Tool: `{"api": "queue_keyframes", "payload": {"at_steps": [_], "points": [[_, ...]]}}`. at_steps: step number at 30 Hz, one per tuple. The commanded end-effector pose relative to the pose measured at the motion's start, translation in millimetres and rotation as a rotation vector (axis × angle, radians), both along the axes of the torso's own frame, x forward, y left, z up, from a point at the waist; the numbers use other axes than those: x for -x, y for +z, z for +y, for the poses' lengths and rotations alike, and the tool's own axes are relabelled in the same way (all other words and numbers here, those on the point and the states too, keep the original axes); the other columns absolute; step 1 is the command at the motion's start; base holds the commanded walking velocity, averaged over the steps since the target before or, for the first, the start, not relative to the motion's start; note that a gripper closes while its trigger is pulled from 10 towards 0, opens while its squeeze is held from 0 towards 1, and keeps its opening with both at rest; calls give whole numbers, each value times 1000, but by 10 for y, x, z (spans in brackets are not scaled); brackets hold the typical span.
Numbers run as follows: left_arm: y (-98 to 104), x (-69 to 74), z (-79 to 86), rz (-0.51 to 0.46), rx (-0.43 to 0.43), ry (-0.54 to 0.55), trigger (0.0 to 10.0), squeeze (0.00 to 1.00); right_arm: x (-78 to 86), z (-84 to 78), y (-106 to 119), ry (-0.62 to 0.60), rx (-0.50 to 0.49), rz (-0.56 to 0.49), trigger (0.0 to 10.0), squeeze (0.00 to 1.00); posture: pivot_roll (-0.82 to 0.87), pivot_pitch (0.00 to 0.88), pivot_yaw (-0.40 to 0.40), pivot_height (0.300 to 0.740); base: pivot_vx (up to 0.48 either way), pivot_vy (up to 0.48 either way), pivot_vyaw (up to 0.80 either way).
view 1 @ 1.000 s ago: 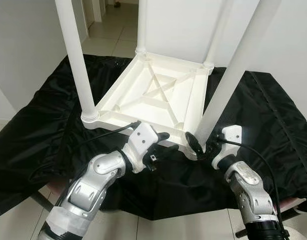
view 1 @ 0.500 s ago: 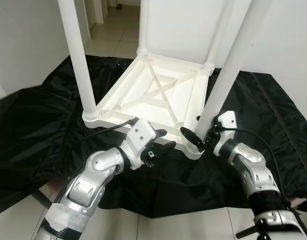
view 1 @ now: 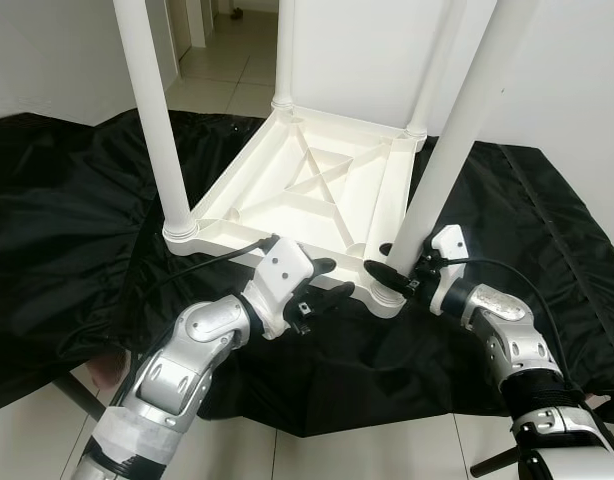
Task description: Building children table
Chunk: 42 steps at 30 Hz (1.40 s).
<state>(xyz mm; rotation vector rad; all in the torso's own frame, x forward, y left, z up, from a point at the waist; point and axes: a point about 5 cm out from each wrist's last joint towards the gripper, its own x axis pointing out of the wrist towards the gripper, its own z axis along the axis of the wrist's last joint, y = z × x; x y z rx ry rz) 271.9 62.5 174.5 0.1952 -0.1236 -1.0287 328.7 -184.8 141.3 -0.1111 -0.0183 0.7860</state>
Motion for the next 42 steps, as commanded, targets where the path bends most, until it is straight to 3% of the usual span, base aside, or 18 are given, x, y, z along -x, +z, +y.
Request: {"api": "queue_keyframes", "payload": {"at_steps": [1,2,10,18,21,23,28,34,40,41,42], "points": [[25,-9,-4,-16,-2,10,10000,0,28,18,-15,6,-34,10,0,0,17,25,-46,740,0,0,0],[13,-6,-8,-10,0,8,10000,0,53,58,18,-62,-89,-2,10000,0,8,30,-44,740,0,0,0],[8,4,-12,-7,0,1,10000,0,129,149,13,-199,-86,-48,10000,0,2,34,-37,740,0,0,0],[11,-7,4,3,4,6,10000,0,307,447,-74,-468,-182,-21,10000,0,6,38,-30,740,0,0,0],[10,-4,0,4,5,6,10000,0,326,485,-77,-511,-200,-15,10000,0,6,38,-30,740,0,0,0],[-1,6,-5,9,2,3,10000,0,360,604,-52,-622,-233,-20,10000,0,21,33,-26,740,0,0,0],[13,3,-6,6,4,5,10000,0,377,742,-8,-755,-268,-12,10000,0,35,32,-43,740,0,0,0],[13,2,-9,2,6,12,10000,0,389,840,33,-804,-299,11,10000,0,42,33,-54,740,0,0,0],[-16,46,-43,7,3,7,10000,0,467,841,58,-734,-291,9,10000,0,42,29,-63,740,0,0,0],[-16,39,-38,6,3,10,10000,0,474,836,55,-716,-306,14,10000,133,45,28,-69,740,0,0,0],[-14,33,-34,6,4,13,10000,0,479,830,55,-708,-317,14,10000,714,45,28,-69,740,0,0,0]]}}
